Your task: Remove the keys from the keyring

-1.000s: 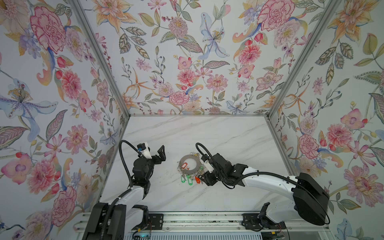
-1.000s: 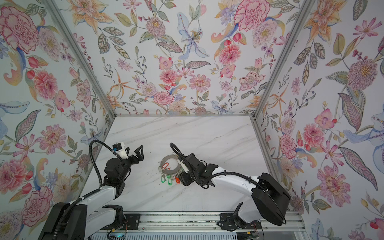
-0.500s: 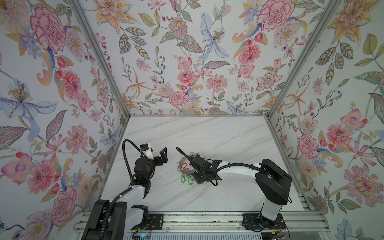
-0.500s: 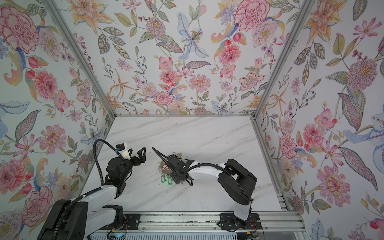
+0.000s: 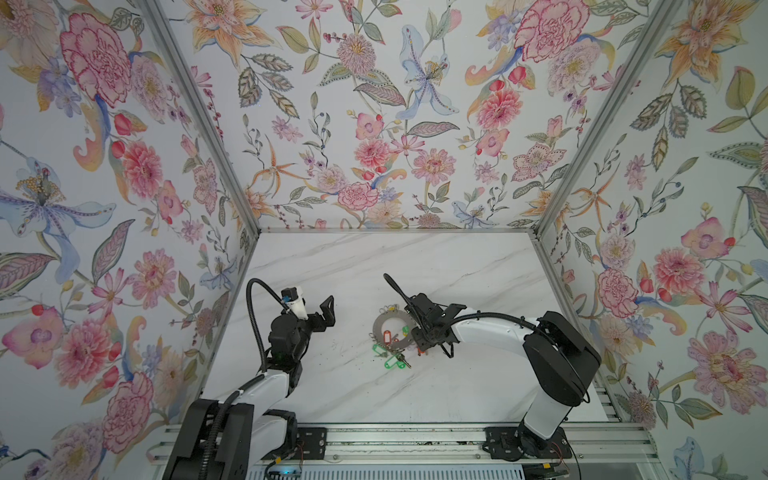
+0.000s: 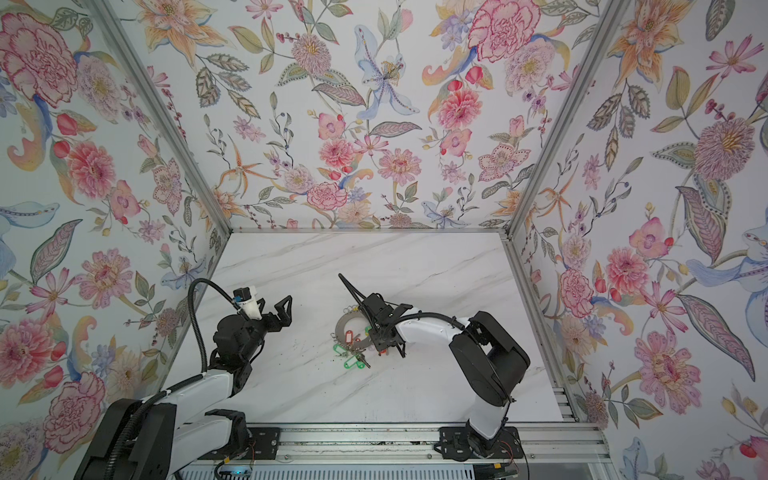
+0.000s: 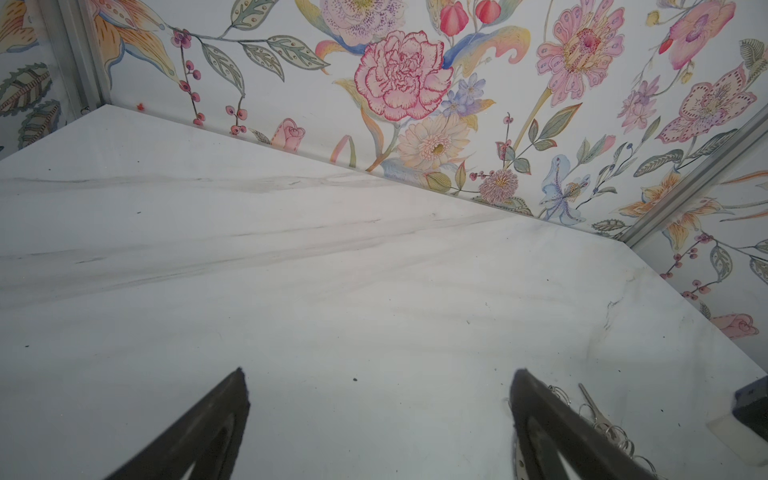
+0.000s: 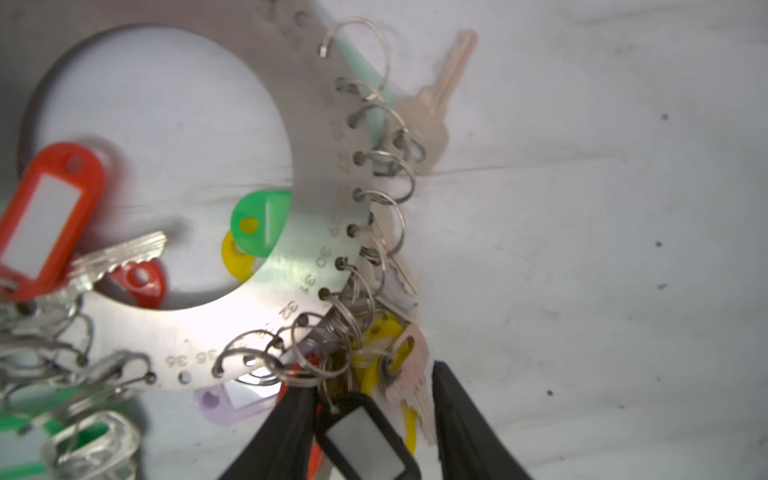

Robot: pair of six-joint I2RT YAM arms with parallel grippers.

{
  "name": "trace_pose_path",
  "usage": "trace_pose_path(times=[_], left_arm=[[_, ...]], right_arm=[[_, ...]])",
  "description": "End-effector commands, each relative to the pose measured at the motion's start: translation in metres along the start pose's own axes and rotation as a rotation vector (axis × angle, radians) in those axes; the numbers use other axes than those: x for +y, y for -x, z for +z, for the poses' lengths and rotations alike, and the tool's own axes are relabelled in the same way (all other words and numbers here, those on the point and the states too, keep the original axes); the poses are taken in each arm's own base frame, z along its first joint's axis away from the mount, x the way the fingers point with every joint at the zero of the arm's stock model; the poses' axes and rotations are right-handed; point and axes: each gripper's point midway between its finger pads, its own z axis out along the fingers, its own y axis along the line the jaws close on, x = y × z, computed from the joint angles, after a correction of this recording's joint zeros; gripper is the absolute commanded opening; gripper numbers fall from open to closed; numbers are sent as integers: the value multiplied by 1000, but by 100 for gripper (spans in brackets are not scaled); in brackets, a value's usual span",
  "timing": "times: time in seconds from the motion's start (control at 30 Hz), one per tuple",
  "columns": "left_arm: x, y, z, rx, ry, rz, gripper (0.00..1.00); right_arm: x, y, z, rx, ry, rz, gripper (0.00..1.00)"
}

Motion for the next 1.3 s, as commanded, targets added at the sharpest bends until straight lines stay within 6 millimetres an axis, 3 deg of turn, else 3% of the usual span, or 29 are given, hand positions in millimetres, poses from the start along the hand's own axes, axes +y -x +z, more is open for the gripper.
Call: trace_pose_path(times=[0.0,0.17,0.33,0.5,0.6,0.8,1.03,1.2,1.27], left_arm=[[-6,8,3,-17,-21,4,99],[-6,4,6,-4,-24,-4,99],[-6,2,7,3,-31,-12,99],[-5,0,8,6,-27,-13,99],[-5,-1,9,8,-25,-15,99],[-6,0,8,6,-36,-21,99],[-8,2,7,0,-39,-19,99],[-6,3,6,-4,-29,-14,99],[-6,3,6,-4,-29,-14,99]], right_arm=[[0,8,-22,-32,44,-26,47],[25,13,-45,-59,83,-108,48],[42,-13,-47,7,125,-142,48],[53,-40,-43,60,213,-45,48],[49,-42,-37,59,220,15,47],[20,-57,-10,112,203,109,46],[25,-60,0,127,211,95,44],[30,-59,3,130,204,82,38],[28,-60,5,135,196,82,28]])
